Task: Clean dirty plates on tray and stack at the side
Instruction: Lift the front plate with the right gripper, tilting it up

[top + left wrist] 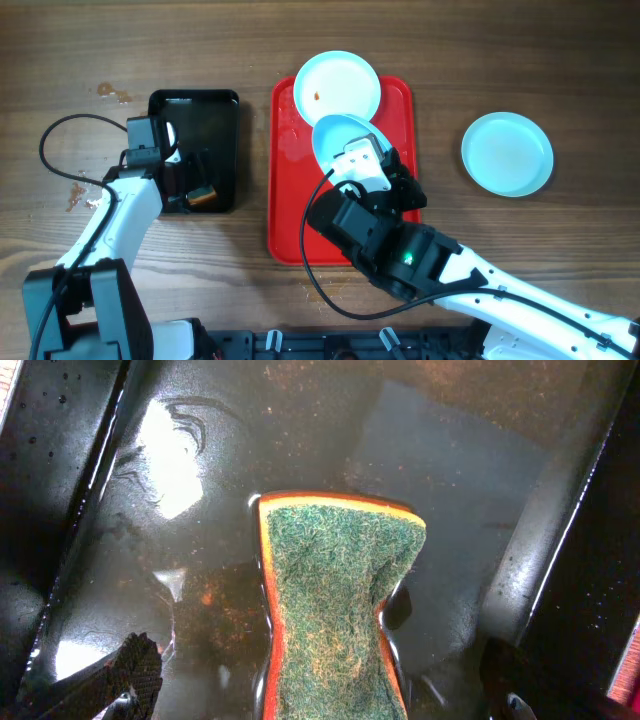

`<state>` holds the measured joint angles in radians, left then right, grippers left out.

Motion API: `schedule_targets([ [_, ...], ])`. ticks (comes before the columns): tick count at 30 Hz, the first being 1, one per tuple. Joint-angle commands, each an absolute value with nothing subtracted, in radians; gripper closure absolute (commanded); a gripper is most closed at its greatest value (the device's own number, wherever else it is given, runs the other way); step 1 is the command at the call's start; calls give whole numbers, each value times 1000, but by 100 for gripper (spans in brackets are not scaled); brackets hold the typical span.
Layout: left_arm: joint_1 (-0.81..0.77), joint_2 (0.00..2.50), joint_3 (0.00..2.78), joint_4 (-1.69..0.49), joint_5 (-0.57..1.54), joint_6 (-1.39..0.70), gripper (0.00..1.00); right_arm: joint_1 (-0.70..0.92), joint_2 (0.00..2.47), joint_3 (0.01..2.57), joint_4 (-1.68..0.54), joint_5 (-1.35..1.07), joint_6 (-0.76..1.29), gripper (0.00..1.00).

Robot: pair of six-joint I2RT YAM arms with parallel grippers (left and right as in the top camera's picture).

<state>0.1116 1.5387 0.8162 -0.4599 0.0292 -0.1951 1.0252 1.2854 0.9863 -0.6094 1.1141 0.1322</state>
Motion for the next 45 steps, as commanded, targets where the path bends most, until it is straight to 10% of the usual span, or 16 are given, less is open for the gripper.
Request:
schedule_targets([
  [1, 116, 1541, 816, -460, 44, -186, 0, 1030, 1270, 1010, -598, 1153, 131, 96],
  [10, 116, 1541, 816, -460, 44, -186, 0, 994, 1268, 1008, -664, 1010, 249, 96],
  [18, 116, 1541, 816, -460, 44, -186, 0, 992, 1274, 1026, -516, 1077, -53, 96],
  [45, 116, 1541, 816, -460, 44, -186, 0, 897, 1293, 1021, -596, 806, 196, 96],
])
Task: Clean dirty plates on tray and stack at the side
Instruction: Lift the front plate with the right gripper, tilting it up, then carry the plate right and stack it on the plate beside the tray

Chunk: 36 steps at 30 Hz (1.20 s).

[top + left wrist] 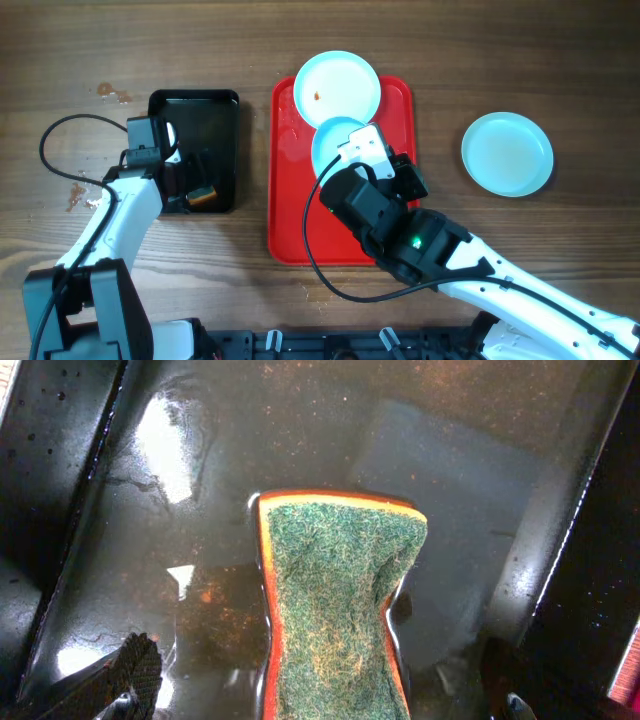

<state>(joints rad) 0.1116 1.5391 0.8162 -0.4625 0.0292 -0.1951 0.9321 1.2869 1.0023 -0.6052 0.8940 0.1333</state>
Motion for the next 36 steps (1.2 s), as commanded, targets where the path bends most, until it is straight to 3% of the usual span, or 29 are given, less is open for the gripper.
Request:
schedule_targets([
  [1, 116, 1541, 816, -460, 44, -187, 0, 852, 1293, 1021, -606, 726, 246, 96],
  [3, 116, 1541, 816, -460, 44, -186, 0, 746, 1285, 1021, -617, 546, 352, 96],
  [9, 116, 1541, 816, -460, 44, -186, 0, 56, 1257, 1021, -624, -151, 431, 96],
  [13, 116, 1541, 816, -460, 44, -186, 0, -337, 1312, 1021, -638, -200, 455, 96],
  [17, 116, 1541, 816, -460, 44, -186, 0, -506, 1472, 1021, -633, -96, 475, 96],
  [21, 116, 1541, 816, -460, 44, -186, 0, -525, 1631, 1021, -630, -73, 471, 92],
  [22, 116, 1541, 816, -460, 44, -186, 0, -525, 1637, 1021, -629, -75, 472, 77],
  [23, 116, 1541, 816, -460, 44, -186, 0, -525, 1626, 1021, -618, -90, 471, 70],
  [25, 116, 1541, 816, -460, 44, -186, 0, -525, 1581, 1021, -604, -171, 428, 60],
  [28, 116, 1541, 816, -460, 44, -186, 0, -462, 1429, 1021, -566, -594, 281, 50],
  [30, 116, 1541, 816, -460, 44, -186, 0, -342, 1343, 1021, -559, -652, 199, 50],
  [32, 116, 1541, 816, -460, 44, -186, 0, -105, 1290, 1021, -567, -628, 99, 51],
  [36, 116, 1541, 816, -460, 44, -186, 0, 320, 1415, 1021, -486, -198, 64, 52],
])
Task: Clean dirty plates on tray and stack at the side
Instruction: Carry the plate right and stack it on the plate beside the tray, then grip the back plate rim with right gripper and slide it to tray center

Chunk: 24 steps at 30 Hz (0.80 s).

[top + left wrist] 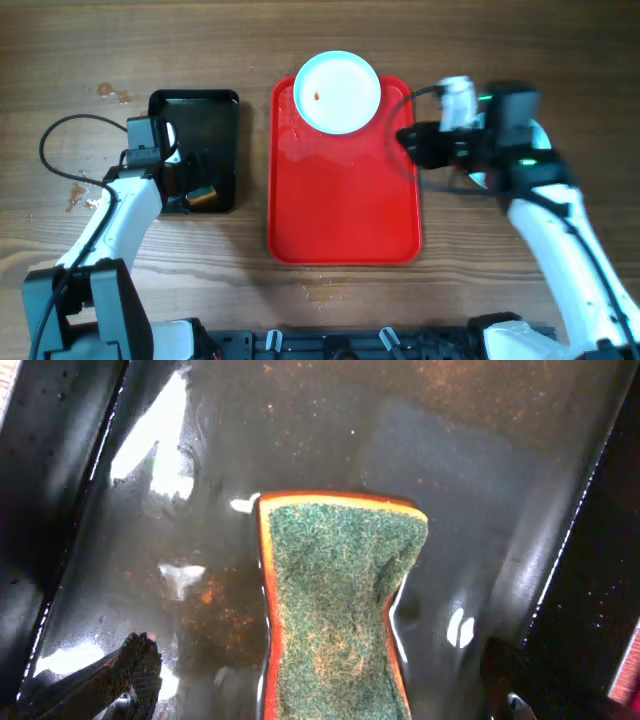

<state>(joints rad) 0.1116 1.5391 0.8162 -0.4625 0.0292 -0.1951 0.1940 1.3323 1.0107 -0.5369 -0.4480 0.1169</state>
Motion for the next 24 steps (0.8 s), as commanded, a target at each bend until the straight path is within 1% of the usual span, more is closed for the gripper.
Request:
schedule_targets([
  [1, 116, 1541, 816, -460, 44, -186, 0, 349, 1453, 1021, -427, -147, 70, 53],
  [4, 116, 1541, 816, -460, 44, -186, 0, 358, 1620, 1021, -199, -93, 83, 64],
  [5, 116, 1541, 816, -460, 44, -186, 0, 355, 1681, 1021, -132, -50, 83, 66],
  [6, 116, 1541, 816, -460, 44, -186, 0, 352, 1739, 1021, -63, 20, 107, 65],
  [7, 116, 1541, 816, -460, 44, -186, 0, 351, 1785, 1021, 0, 59, 141, 57],
  [8, 116, 1541, 816, -460, 44, -186, 0, 351, 1833, 1021, 79, 60, 141, 46],
  [10, 116, 1541, 816, -460, 44, -186, 0, 349, 1903, 1021, 191, 60, 131, 43],
  [14, 116, 1541, 816, -460, 44, -186, 0, 323, 1995, 1021, 316, 60, 139, 41],
  [15, 116, 1541, 816, -460, 44, -186, 0, 314, 2009, 1021, 329, 59, 156, 43],
  [16, 116, 1541, 816, -460, 44, -186, 0, 302, 2021, 1021, 339, 59, 189, 49],
  [17, 116, 1541, 816, -460, 44, -186, 0, 292, 2031, 1021, 349, 54, 222, 52],
  [19, 116, 1541, 816, -460, 44, -186, 0, 281, 2042, 1021, 360, -4, 270, 62],
  [20, 116, 1541, 816, -460, 44, -186, 0, 281, 2043, 1021, 359, -29, 270, 63],
  [21, 116, 1541, 816, -460, 44, -186, 0, 283, 2046, 1021, 353, -64, 270, 67],
  [23, 116, 1541, 816, -460, 44, -186, 0, 283, 2046, 1021, 308, -108, 273, 68],
  [24, 116, 1541, 816, -460, 44, -186, 0, 283, 2046, 1021, 281, -124, 273, 70],
])
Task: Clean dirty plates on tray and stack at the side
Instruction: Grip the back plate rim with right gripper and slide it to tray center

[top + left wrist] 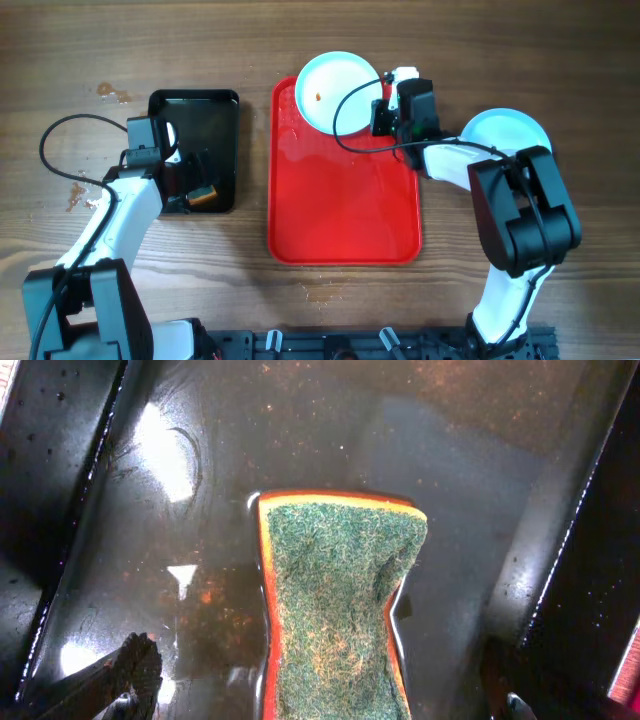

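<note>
A white plate [338,92] with a small brown stain sits at the far end of the red tray [340,215]. Light blue plates [512,128] lie on the table to the right, partly under my right arm. My right gripper [384,114] is at the white plate's right rim; its jaw gap does not show. My left gripper [320,685] stands open in the black basin [215,110], its fingers wide on either side of the green and orange sponge [335,600], which lies in shallow water.
The basin of dirty water stands left of the tray. A cable loops on the table by the left arm. Small stains mark the wood at far left and in front of the tray.
My right arm was blurred over the blue plates at the right; now its gripper is at the white plate's right rim on the tray. The left gripper and sponge have not moved.
My right gripper first held a light blue plate over the middle of the tray, and still held it there later. Then that plate was gone from the tray and the arm was over the plates at the right. Now the gripper is beside the white plate.
</note>
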`<state>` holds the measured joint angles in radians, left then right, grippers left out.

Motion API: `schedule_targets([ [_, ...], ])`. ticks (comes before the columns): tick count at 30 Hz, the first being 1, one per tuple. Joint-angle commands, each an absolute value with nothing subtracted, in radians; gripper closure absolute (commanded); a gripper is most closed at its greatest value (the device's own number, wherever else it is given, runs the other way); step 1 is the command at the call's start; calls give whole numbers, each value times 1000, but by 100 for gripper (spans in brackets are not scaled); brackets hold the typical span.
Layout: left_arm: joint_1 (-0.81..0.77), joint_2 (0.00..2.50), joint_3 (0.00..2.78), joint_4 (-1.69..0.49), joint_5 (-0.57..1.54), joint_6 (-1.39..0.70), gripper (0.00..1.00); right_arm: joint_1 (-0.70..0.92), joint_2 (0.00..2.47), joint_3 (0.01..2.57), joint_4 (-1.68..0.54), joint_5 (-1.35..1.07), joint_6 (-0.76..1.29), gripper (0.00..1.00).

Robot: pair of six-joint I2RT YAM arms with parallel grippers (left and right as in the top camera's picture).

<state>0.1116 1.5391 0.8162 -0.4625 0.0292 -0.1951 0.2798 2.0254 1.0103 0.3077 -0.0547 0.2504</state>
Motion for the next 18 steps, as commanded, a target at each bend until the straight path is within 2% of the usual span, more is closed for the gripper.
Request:
schedule_targets([
  [1, 116, 1541, 816, -460, 44, -186, 0, 283, 2046, 1021, 241, -128, 273, 78],
  [2, 116, 1541, 816, -460, 44, -186, 0, 283, 2046, 1021, 181, -128, 273, 89],
  [3, 116, 1541, 816, -460, 44, -186, 0, 283, 2042, 1021, 141, -128, 277, 93],
  [9, 116, 1541, 816, -460, 44, -186, 0, 283, 1844, 1021, -158, -128, 302, 93],
  [15, 116, 1541, 816, -460, 44, -186, 0, 284, 1605, 1021, -569, -218, 467, 92],
  [16, 116, 1541, 816, -460, 44, -186, 0, 284, 1607, 1021, -628, -255, 506, 89],
  [17, 116, 1541, 816, -460, 44, -186, 0, 284, 1613, 1021, -653, -256, 508, 81],
  [18, 116, 1541, 816, -460, 44, -186, 0, 284, 1615, 1021, -609, -253, 423, 74],
])
